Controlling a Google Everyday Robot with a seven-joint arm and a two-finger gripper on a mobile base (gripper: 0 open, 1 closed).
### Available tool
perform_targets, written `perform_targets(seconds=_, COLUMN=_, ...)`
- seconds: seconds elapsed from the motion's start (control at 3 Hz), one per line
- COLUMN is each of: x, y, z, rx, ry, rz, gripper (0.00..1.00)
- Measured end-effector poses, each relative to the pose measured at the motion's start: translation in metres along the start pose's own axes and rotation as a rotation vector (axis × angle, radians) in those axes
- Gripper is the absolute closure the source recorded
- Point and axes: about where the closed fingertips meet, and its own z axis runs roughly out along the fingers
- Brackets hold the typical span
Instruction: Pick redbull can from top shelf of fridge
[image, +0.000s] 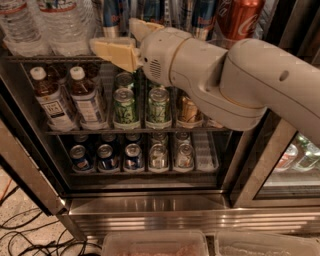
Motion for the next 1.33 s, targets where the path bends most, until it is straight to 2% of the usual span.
perform_targets(seconds=0.67, x=-0.008, y=-0.022, z=0.008, rx=0.029, ry=-0.01, rz=-0.011, gripper=0.28)
perform_targets(seconds=1.33, x=0.002, y=-0.026, z=0.021, rx=-0.012, ry=0.012, rz=0.02, gripper=0.28)
